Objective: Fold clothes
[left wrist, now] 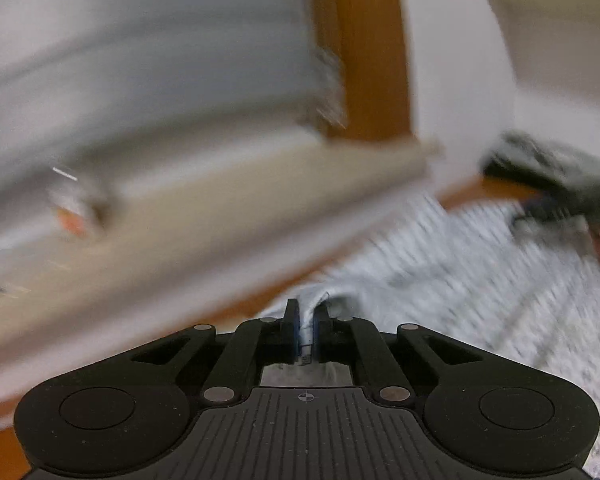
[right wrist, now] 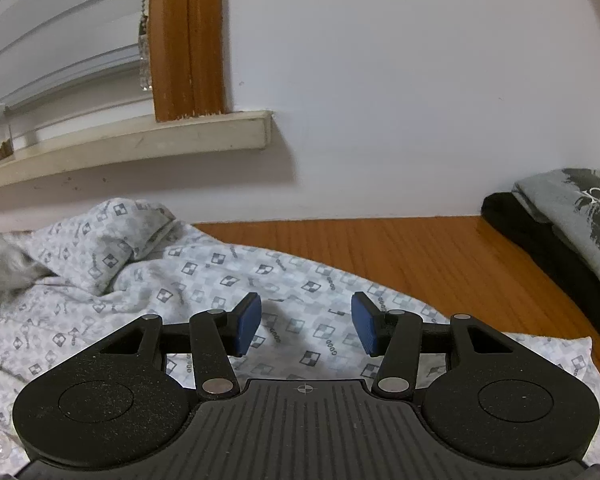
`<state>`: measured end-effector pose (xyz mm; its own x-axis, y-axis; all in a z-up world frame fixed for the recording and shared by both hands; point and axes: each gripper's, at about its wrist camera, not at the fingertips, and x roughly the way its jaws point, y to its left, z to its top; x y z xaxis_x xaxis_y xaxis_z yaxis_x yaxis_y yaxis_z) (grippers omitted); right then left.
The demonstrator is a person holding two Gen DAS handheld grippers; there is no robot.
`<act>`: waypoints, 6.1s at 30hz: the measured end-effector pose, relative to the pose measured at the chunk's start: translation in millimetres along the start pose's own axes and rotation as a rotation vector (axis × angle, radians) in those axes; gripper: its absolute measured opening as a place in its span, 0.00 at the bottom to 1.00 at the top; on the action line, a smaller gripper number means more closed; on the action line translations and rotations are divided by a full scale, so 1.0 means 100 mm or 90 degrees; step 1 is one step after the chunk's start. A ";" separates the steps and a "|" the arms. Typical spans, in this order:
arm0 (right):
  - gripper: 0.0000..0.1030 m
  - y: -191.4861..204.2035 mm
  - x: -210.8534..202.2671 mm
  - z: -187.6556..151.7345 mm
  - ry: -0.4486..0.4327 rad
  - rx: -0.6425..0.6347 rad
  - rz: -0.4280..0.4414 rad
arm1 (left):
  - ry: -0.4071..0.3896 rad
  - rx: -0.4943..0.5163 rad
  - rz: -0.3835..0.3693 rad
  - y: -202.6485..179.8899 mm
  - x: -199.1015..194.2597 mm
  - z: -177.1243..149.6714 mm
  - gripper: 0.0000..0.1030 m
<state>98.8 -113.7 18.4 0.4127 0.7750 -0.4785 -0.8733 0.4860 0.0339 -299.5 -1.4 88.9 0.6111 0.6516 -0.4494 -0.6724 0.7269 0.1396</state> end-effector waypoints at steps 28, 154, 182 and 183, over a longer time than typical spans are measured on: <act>0.51 0.02 0.01 0.01 0.008 -0.006 -0.005 | 0.097 0.045 -0.104 -0.40 0.95 0.42 0.68; 0.08 0.77 0.02 0.15 -0.015 -0.318 0.114 | 0.072 0.071 -0.152 -0.97 1.53 0.62 0.03; 0.17 0.88 0.39 0.48 0.004 -0.128 0.198 | -0.116 0.127 -0.171 -1.17 0.44 0.97 0.03; 0.17 0.84 0.42 0.50 -0.006 -0.109 0.183 | -0.113 0.127 -0.174 -1.19 0.44 0.94 0.03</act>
<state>56.1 -20.3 45.5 0.1453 0.8744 -0.4630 -0.9848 0.1728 0.0173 -153.3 -38.6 135.3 0.8310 0.4429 -0.3365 -0.3908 0.8954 0.2133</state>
